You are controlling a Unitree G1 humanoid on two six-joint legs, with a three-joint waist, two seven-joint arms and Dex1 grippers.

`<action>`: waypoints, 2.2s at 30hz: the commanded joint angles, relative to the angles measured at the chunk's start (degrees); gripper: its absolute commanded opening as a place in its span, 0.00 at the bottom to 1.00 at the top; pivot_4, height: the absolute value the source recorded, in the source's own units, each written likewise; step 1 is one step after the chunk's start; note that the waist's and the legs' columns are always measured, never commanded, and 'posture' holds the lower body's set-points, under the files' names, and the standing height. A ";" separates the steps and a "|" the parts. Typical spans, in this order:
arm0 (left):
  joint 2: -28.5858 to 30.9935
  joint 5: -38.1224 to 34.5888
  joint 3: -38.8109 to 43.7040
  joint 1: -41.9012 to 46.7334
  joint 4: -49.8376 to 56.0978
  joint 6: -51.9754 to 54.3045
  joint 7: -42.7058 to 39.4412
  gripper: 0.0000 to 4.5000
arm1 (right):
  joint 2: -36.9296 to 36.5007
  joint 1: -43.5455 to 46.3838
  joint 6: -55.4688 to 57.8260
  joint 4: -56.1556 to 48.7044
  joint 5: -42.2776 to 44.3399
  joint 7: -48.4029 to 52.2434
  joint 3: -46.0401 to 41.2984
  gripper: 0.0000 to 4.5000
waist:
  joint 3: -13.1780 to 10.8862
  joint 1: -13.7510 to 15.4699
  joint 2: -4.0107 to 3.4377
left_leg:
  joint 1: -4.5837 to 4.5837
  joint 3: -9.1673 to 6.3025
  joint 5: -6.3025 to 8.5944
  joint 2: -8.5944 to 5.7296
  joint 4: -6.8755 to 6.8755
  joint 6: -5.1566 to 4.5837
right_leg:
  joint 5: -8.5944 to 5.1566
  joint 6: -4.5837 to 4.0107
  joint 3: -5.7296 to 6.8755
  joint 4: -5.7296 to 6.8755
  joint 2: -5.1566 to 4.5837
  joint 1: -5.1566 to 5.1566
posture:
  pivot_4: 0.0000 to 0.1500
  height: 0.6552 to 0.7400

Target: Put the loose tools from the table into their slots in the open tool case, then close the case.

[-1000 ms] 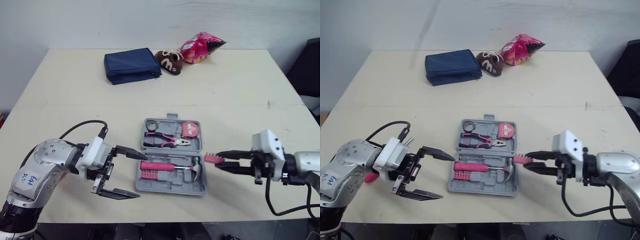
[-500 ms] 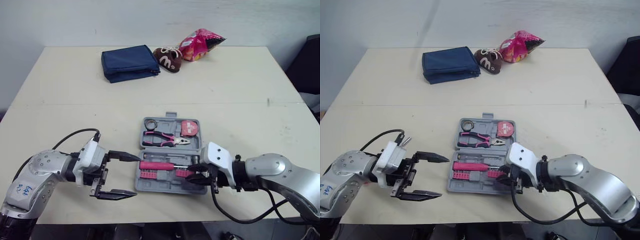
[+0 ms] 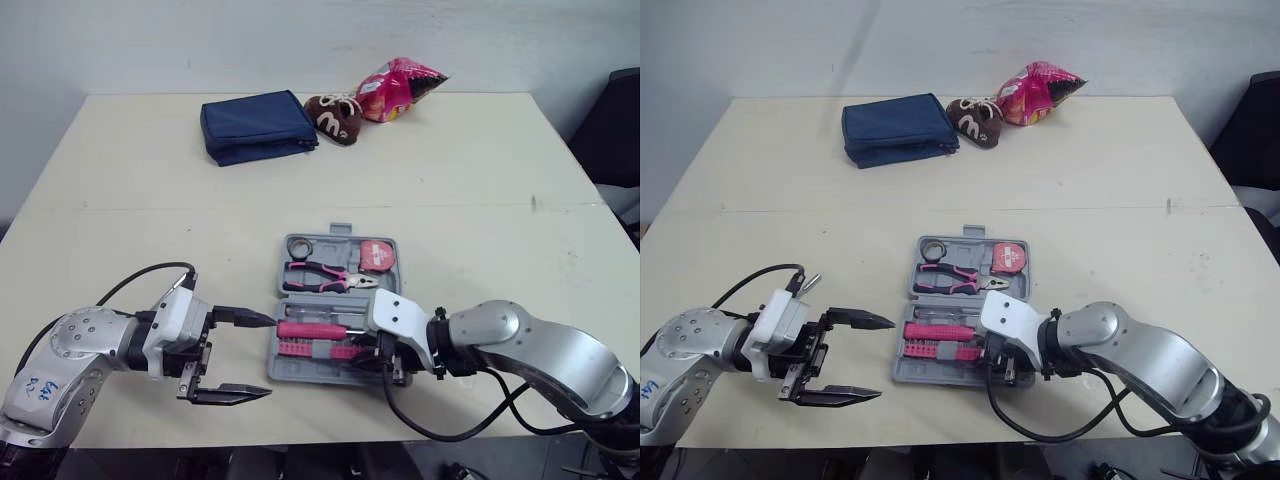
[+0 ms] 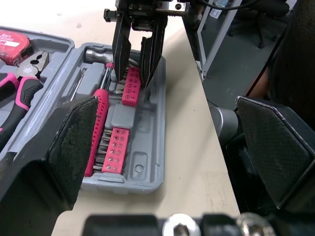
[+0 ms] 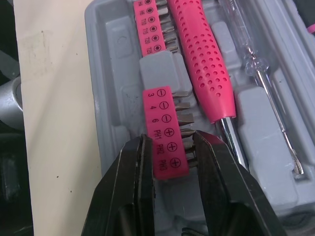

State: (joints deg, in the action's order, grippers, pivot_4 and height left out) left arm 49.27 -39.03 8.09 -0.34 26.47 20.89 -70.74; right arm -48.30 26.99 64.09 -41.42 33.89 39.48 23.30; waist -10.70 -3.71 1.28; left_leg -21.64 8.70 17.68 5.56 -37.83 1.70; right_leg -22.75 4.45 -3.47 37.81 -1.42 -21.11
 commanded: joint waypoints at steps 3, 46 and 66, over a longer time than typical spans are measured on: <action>0.77 -0.42 1.58 -0.47 2.09 0.06 0.51 1.00 | -2.02 1.19 2.53 -0.80 -0.40 1.90 0.97 0.18 | 0.00 -0.04 0.00 | 0.00 0.01 -0.01 -0.01 0.00 -0.01 | 0.00 0.00 0.00 0.00 -0.02 -0.01 | 1.00 1.00; 0.75 0.27 2.95 -4.04 1.41 -0.63 1.76 1.00 | -1.24 5.28 5.08 -2.37 6.41 9.05 -7.86 0.70 | 0.06 -1.08 0.11 | -0.49 -0.09 -0.12 -0.02 0.04 0.02 | 0.00 -0.03 0.07 0.06 -0.03 -0.50 | 1.00 1.00; -0.47 2.60 0.99 -0.58 -1.99 -2.45 0.91 1.00 | 5.16 -13.24 -40.56 15.32 -16.58 18.91 -3.00 0.01 | 0.10 -1.04 0.18 | -0.46 -0.08 -0.19 -0.06 -0.23 -0.08 | 0.06 0.05 0.06 0.19 0.00 -0.39 | 1.00 1.00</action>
State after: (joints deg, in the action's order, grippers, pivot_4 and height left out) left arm 48.47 -36.40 8.88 -1.11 23.88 19.24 -69.43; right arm -42.55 13.97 24.80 -25.98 18.74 57.50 19.90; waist -10.60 -4.74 1.46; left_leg -22.10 8.62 17.49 5.49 -38.06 1.63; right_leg -22.69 4.50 -3.42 38.00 -1.43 -21.49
